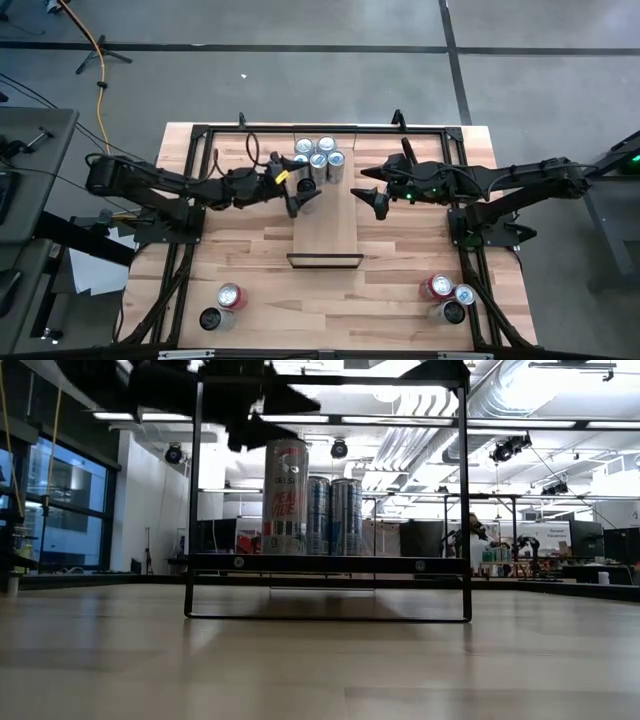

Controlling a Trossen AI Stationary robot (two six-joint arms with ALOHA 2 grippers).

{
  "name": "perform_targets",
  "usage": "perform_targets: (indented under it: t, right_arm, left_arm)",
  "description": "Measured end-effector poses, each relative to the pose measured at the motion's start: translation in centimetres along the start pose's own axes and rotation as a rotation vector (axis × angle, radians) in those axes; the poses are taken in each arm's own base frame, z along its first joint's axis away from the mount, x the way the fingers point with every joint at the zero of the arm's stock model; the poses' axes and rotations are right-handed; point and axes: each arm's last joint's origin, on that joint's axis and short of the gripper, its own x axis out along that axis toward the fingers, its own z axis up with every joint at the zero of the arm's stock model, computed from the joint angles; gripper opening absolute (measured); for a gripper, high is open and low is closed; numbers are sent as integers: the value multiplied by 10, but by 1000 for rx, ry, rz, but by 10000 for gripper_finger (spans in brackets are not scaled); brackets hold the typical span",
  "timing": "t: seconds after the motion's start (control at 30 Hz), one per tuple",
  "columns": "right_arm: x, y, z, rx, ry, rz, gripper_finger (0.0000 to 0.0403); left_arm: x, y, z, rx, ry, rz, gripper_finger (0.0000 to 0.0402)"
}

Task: Place canned beverage on shelf
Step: Put the white pink soda can on the shelf

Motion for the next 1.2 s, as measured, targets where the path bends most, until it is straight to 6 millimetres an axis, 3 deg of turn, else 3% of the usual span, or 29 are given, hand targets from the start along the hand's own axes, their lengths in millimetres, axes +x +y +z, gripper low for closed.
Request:
perform_targets:
  t: [0.17,0.37,0.57,0.67,0.93,1.2]
  right_arm:
    - [-1,1,5,61,-13,4,323]
    - [0,2,40,157,-27,-8,323]
    - [30,13,74,136,104,-44,323]
    - [50,19,81,19,203,-23,323]
    - [99,32,71,-355,383,116,323]
    - [135,27,47,-542,469,137,323]
  left_arm:
    - [-12,-1,44,-91,12,-82,394]
    - [-41,3,95,-119,-31,-144,395]
    - [-70,11,120,-181,-145,-162,395]
    - [-84,15,131,-277,-202,-178,395]
    - [-116,25,149,-420,-306,-215,395]
    - [-123,27,152,-453,-325,-224,395]
